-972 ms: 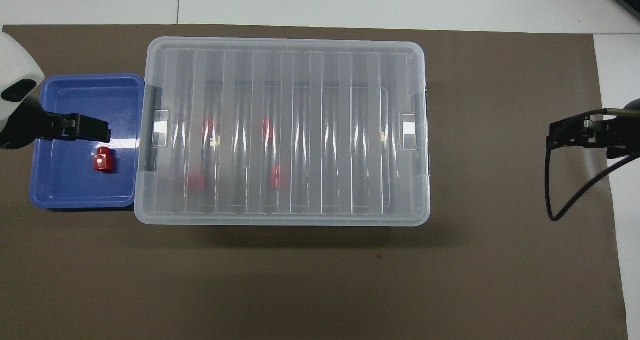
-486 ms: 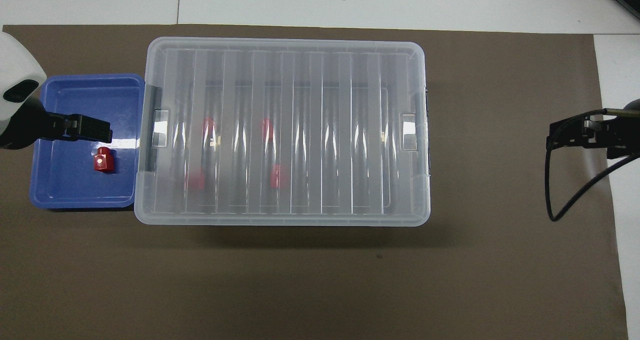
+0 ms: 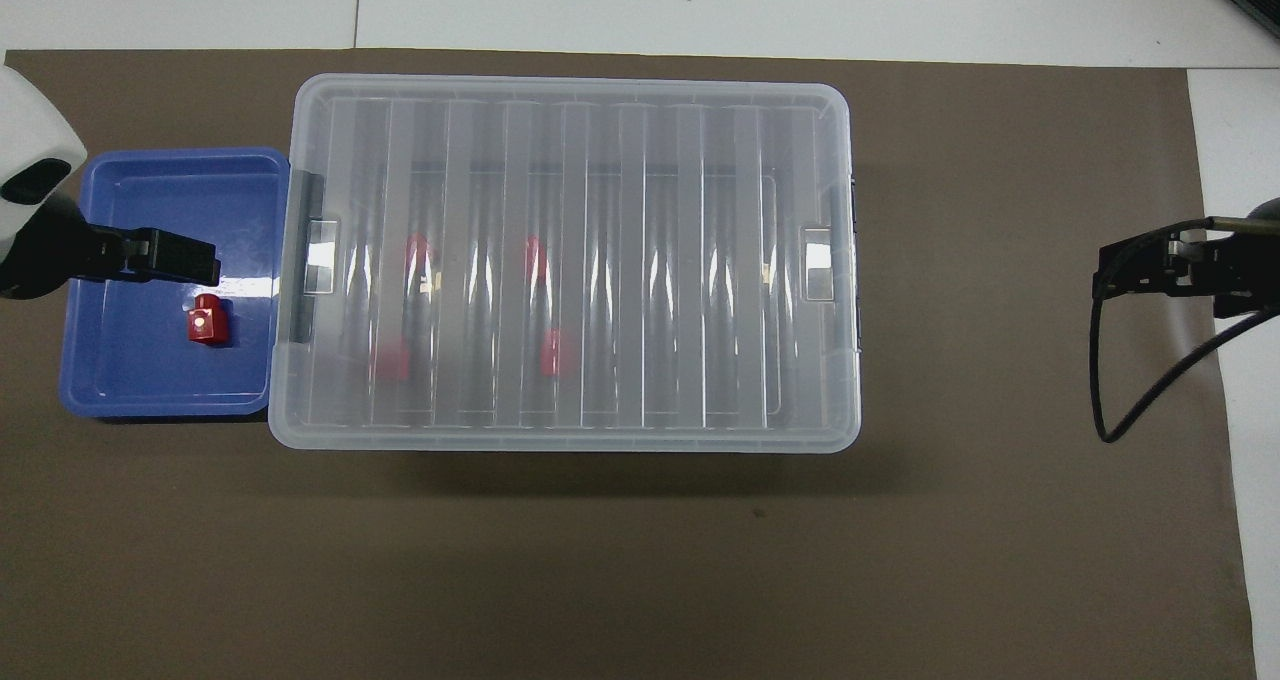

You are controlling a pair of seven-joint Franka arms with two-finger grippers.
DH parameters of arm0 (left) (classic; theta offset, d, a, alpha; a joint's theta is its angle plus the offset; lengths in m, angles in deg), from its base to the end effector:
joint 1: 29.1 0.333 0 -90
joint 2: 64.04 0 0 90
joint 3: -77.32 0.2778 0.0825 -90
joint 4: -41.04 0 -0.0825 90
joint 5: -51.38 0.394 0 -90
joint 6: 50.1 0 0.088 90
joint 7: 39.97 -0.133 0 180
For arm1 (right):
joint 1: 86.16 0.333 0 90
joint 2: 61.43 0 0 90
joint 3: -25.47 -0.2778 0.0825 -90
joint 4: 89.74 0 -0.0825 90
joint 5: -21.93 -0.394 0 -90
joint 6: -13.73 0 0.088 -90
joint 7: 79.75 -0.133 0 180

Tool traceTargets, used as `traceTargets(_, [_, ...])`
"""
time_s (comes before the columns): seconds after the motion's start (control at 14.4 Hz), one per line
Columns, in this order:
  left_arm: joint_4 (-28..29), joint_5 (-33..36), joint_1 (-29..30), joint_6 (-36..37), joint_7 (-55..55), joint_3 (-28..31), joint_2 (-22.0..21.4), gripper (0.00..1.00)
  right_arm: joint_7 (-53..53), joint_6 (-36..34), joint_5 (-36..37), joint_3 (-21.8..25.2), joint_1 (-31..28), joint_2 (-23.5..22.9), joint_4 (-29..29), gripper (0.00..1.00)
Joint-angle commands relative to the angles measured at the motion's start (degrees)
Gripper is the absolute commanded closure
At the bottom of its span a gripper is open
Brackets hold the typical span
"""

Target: Place red block in blue tray from box

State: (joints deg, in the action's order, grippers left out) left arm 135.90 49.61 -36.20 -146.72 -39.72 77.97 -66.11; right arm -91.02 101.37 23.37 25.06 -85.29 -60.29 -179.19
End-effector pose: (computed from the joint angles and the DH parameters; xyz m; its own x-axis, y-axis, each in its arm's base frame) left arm 0.5627 -0.0673 0.5501 0.9923 -0.1042 0.0666 -0.1065 -0.9938 0.0316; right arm 0.5547 0.0090 0.5725 0.9846 -0.1744 -0.0065 -0.1742 -0.9843 0.0271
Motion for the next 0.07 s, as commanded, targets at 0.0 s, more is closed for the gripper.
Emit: traceTargets(0.0, [1.4,0.8,-0.6,0.3,-0.1,0.8,-1.1,0.00,-0.9,0.0,0.1,-0.6,-0.5,0.1,-0.2,0.00])
